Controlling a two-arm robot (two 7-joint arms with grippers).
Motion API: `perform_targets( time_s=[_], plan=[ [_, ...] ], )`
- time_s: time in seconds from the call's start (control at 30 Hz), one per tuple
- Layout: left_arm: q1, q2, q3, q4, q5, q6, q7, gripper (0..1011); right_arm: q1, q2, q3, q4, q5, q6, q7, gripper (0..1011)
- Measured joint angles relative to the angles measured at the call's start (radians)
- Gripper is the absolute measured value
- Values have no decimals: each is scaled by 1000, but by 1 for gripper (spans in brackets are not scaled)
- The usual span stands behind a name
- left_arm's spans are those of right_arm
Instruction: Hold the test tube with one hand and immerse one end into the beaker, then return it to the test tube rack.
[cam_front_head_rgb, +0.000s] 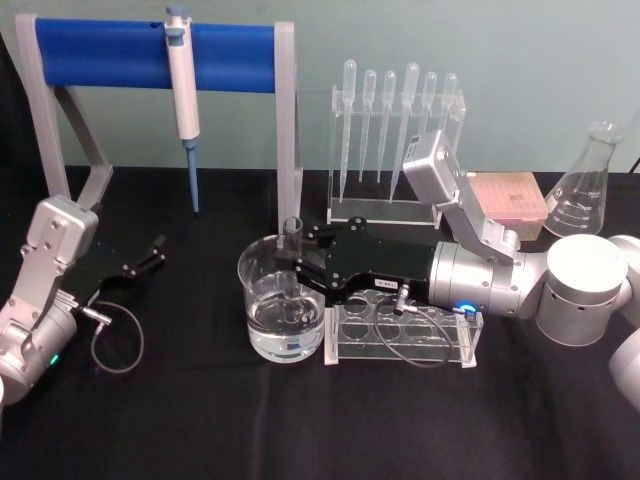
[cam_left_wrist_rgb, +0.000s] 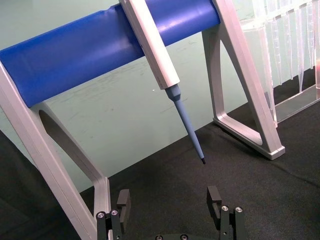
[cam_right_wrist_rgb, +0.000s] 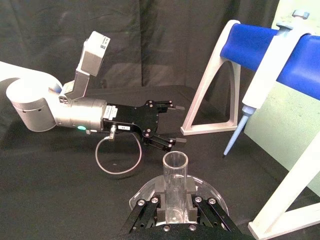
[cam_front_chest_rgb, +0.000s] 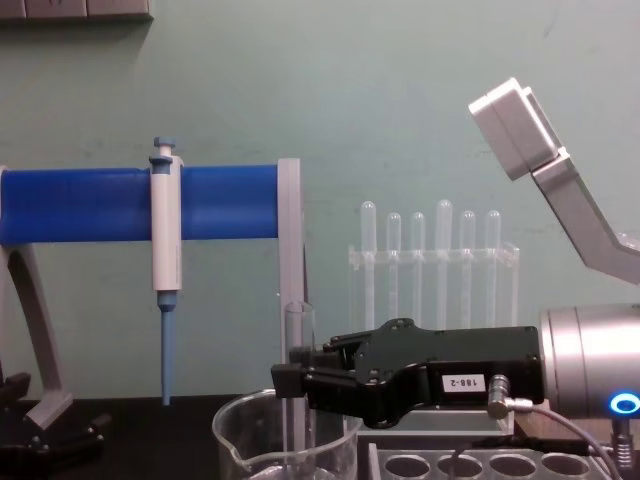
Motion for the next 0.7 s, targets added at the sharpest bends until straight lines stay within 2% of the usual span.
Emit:
perform_targets(
  time_s=[0.7],
  plan=[
    [0, 0, 0, 0, 0, 0, 0, 1000, 0, 0, 0, 0, 0, 0, 0, 225]
  ],
)
